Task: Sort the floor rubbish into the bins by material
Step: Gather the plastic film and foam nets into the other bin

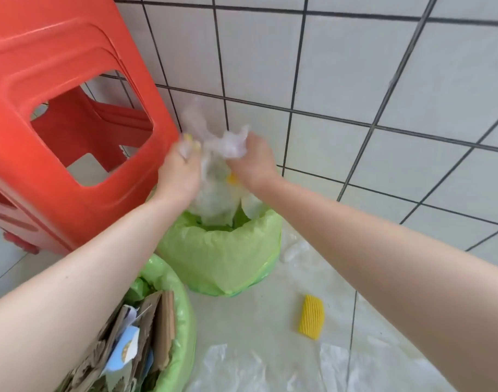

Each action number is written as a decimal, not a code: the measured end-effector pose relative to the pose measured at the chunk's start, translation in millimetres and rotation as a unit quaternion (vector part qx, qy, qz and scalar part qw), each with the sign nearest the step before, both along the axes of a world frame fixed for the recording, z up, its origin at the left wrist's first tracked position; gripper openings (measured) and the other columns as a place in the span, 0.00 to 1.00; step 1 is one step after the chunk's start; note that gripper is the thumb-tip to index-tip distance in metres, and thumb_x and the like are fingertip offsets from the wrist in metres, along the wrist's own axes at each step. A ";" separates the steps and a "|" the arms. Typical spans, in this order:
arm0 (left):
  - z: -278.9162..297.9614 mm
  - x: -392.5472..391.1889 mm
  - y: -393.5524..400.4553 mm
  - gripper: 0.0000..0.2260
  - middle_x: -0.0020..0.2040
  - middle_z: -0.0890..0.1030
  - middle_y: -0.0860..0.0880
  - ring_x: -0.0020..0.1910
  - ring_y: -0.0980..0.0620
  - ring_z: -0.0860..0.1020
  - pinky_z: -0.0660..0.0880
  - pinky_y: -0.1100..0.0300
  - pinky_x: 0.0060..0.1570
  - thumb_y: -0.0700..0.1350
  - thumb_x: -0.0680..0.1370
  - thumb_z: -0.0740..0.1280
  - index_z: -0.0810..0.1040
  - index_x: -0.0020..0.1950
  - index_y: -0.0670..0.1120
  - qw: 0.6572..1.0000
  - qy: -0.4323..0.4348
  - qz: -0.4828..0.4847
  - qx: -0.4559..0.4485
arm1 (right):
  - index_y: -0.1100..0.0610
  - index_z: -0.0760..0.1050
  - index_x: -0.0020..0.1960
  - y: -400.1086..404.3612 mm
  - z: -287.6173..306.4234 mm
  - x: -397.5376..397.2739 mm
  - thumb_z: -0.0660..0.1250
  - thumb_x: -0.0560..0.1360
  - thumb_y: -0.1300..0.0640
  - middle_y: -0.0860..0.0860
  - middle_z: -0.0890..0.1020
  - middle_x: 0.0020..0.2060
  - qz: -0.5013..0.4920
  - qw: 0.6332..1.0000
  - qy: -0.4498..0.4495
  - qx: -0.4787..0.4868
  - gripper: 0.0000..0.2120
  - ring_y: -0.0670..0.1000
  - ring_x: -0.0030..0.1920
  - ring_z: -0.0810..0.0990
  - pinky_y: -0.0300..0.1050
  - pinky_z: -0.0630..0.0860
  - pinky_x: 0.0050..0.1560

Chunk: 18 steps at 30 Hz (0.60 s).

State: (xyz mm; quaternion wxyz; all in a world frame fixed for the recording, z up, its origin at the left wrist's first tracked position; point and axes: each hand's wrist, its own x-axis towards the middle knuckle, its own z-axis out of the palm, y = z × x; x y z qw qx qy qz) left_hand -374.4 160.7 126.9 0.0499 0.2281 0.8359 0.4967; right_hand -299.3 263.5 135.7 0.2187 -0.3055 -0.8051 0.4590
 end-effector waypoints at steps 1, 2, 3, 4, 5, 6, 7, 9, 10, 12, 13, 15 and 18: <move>-8.7 -1.1 -3.7 0.16 0.52 0.80 0.44 0.56 0.43 0.77 0.71 0.59 0.44 0.48 0.78 0.59 0.74 0.62 0.42 0.994 -0.002 -0.056 -0.094 | 0.57 0.72 0.58 0.4 -9.9 -3.7 0.66 0.71 0.58 0.56 0.78 0.53 0.038 0.990 -0.109 0.080 0.15 0.59 0.56 0.76 0.46 0.71 0.51; -16.0 -2.2 -7.8 0.16 0.51 0.79 0.44 0.53 0.42 0.78 0.71 0.60 0.40 0.46 0.77 0.61 0.74 0.63 0.41 0.980 -0.023 -0.091 -0.178 | 0.57 0.66 0.66 1.0 -16.3 -4.9 0.66 0.71 0.56 0.59 0.73 0.61 0.075 0.966 -0.215 0.120 0.25 0.62 0.63 0.70 0.50 0.69 0.58; -20.3 -5.0 -11.7 0.19 0.54 0.79 0.44 0.53 0.43 0.78 0.72 0.60 0.42 0.44 0.76 0.64 0.72 0.67 0.42 0.966 -0.057 -0.104 -0.230 | 0.57 0.60 0.71 2.2 -20.2 -5.2 0.67 0.70 0.54 0.60 0.67 0.66 0.103 0.943 -0.292 0.122 0.32 0.64 0.68 0.64 0.54 0.67 0.63; -22.8 -8.3 -14.6 0.24 0.60 0.78 0.44 0.56 0.43 0.77 0.74 0.58 0.48 0.44 0.75 0.67 0.69 0.70 0.42 0.960 -0.087 -0.105 -0.243 | 0.57 0.55 0.74 3.1 -21.1 -4.1 0.68 0.70 0.52 0.60 0.63 0.69 0.132 0.926 -0.334 0.118 0.37 0.65 0.70 0.59 0.57 0.66 0.65; -23.2 -12.4 -16.5 0.28 0.64 0.76 0.44 0.59 0.44 0.77 0.74 0.56 0.55 0.43 0.74 0.69 0.67 0.73 0.43 0.960 -0.102 -0.106 -0.236 | 0.57 0.52 0.75 3.3 -19.3 -2.0 0.70 0.70 0.51 0.60 0.60 0.70 0.150 0.920 -0.341 0.123 0.40 0.66 0.71 0.57 0.58 0.65 0.65; -20.4 -15.3 -18.5 0.29 0.66 0.75 0.44 0.61 0.44 0.76 0.73 0.55 0.60 0.44 0.72 0.70 0.67 0.73 0.45 0.964 -0.095 -0.112 -0.224 | 0.57 0.51 0.75 3.3 -17.7 0.2 0.70 0.70 0.50 0.60 0.60 0.71 0.155 0.920 -0.331 0.141 0.42 0.66 0.71 0.57 0.58 0.65 0.65; -17.4 -19.6 -20.3 0.29 0.67 0.74 0.45 0.63 0.45 0.75 0.71 0.55 0.62 0.44 0.71 0.71 0.69 0.72 0.47 0.965 -0.068 -0.121 -0.221 | 0.58 0.52 0.75 3.5 -15.6 2.4 0.71 0.70 0.49 0.60 0.61 0.69 0.154 0.922 -0.311 0.172 0.41 0.66 0.70 0.58 0.57 0.65 0.65; -13.1 -26.2 -22.8 0.32 0.70 0.71 0.46 0.67 0.45 0.71 0.67 0.55 0.66 0.46 0.69 0.73 0.69 0.72 0.50 0.953 0.033 -0.150 -0.261 | 0.60 0.55 0.73 5.9 -13.8 8.3 0.70 0.71 0.49 0.60 0.64 0.66 0.146 0.917 -0.276 0.250 0.38 0.65 0.67 0.62 0.55 0.65 0.64; -12.7 -27.1 -23.7 0.36 0.72 0.68 0.46 0.70 0.44 0.67 0.65 0.53 0.68 0.48 0.68 0.74 0.66 0.74 0.51 0.935 0.083 -0.178 -0.295 | 0.61 0.56 0.72 6.7 -14.5 11.6 0.70 0.72 0.49 0.60 0.64 0.66 0.151 0.908 -0.265 0.287 0.36 0.65 0.65 0.64 0.54 0.65 0.64; -17.2 -25.0 -23.4 0.45 0.76 0.60 0.46 0.75 0.43 0.58 0.59 0.46 0.72 0.53 0.66 0.76 0.56 0.77 0.53 0.894 0.131 -0.253 -0.346 | 0.59 0.58 0.71 7.3 -18.8 14.9 0.69 0.73 0.56 0.60 0.65 0.64 0.172 0.899 -0.247 0.317 0.31 0.64 0.62 0.68 0.55 0.68 0.62; -21.2 -23.4 -21.9 0.49 0.77 0.56 0.47 0.76 0.44 0.55 0.58 0.45 0.73 0.54 0.65 0.76 0.51 0.78 0.52 0.880 0.128 -0.282 -0.360 | 0.57 0.58 0.72 6.8 -21.6 14.3 0.68 0.73 0.60 0.59 0.65 0.64 0.183 0.901 -0.236 0.316 0.31 0.64 0.61 0.69 0.55 0.70 0.61; -33.3 -21.3 -13.9 0.51 0.78 0.52 0.48 0.76 0.45 0.54 0.59 0.46 0.73 0.54 0.66 0.76 0.47 0.78 0.51 0.865 0.102 -0.314 -0.377 | 0.54 0.59 0.73 6.2 -31.4 8.1 0.66 0.73 0.65 0.56 0.65 0.66 0.212 0.896 -0.237 0.311 0.31 0.62 0.62 0.69 0.55 0.72 0.60; -51.4 -18.1 5.1 0.38 0.75 0.61 0.44 0.71 0.44 0.65 0.65 0.48 0.70 0.56 0.72 0.70 0.56 0.77 0.48 0.817 0.082 -0.352 -0.449 | 0.57 0.66 0.70 6.7 -50.0 -5.7 0.65 0.74 0.65 0.55 0.72 0.63 0.268 0.855 -0.324 0.303 0.25 0.58 0.58 0.74 0.49 0.76 0.54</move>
